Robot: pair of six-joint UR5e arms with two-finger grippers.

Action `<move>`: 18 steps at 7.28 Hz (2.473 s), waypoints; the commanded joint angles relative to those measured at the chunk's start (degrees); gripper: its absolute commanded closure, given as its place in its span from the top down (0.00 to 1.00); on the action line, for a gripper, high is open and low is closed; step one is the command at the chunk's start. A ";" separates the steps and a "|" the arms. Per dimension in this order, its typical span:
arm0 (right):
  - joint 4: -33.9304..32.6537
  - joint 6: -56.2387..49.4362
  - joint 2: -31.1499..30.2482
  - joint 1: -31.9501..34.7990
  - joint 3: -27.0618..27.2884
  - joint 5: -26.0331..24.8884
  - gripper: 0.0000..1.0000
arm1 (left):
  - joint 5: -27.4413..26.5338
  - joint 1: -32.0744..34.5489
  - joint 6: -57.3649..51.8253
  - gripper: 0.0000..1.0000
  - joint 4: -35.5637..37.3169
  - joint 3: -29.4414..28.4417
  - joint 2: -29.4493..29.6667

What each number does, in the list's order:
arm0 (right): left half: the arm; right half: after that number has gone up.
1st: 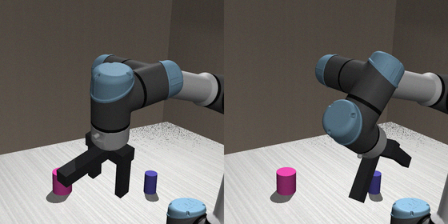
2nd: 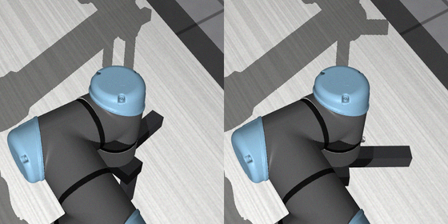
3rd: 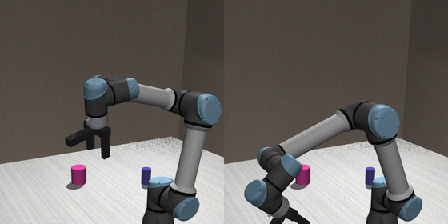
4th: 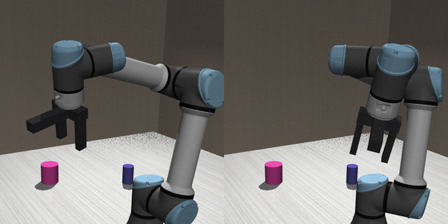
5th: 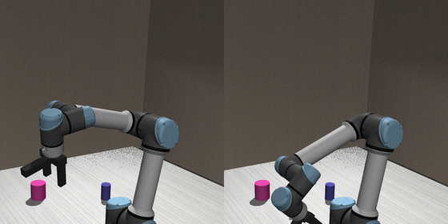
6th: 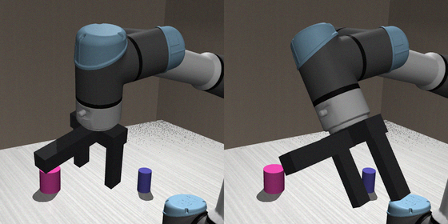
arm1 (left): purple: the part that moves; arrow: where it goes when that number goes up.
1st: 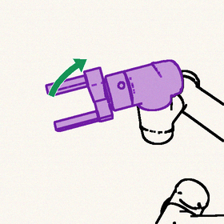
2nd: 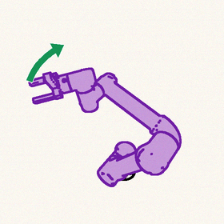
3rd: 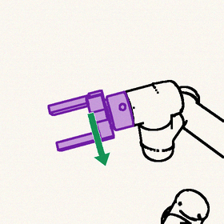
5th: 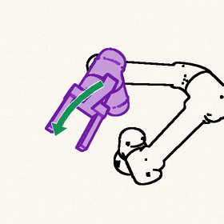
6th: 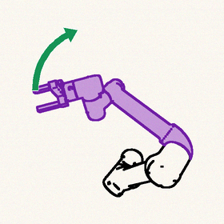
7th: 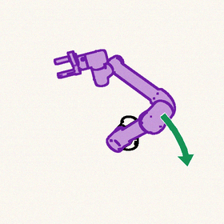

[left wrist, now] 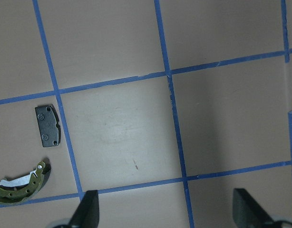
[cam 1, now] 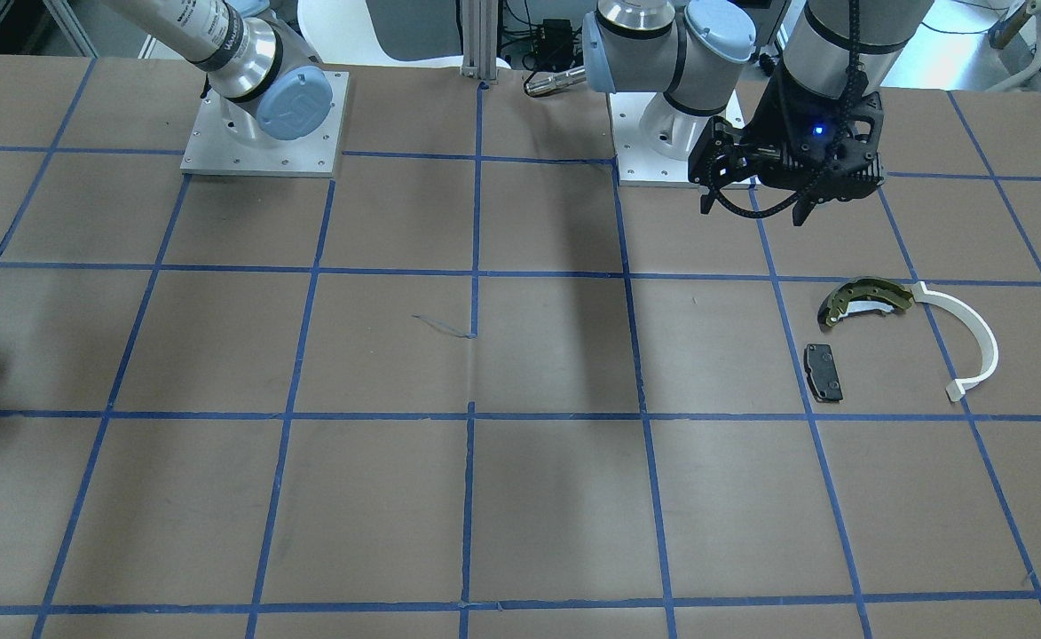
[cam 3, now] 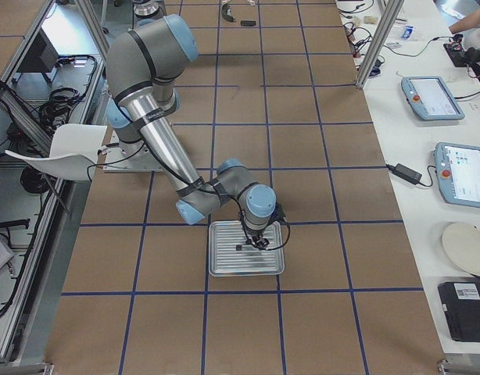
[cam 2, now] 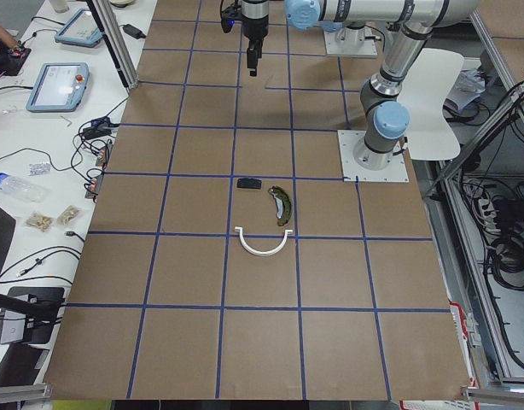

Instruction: Place bearing gear from tray to pile

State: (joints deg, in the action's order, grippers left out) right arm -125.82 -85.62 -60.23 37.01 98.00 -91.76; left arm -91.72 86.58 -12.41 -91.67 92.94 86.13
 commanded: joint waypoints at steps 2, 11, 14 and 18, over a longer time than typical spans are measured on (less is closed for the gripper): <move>-0.21 0.02 0.19 -0.01 0.09 -0.35 0.00 | 0.05 0.00 0.02 1.00 0.00 0.04 0.00; 9.51 30.52 -12.17 16.46 1.32 -2.55 0.00 | 0.05 -0.09 -0.33 1.00 0.35 -0.04 0.26; 14.20 65.20 -15.45 39.63 1.41 0.60 0.00 | 0.05 -0.18 -0.33 1.00 0.35 0.04 0.44; 5.54 103.28 -11.08 66.37 0.00 8.26 0.00 | 0.66 -0.18 2.98 1.00 0.26 0.13 1.32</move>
State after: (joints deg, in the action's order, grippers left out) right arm -116.07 6.46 -73.80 95.48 98.16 -85.13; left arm -91.09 86.40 -11.40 -91.40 93.05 87.18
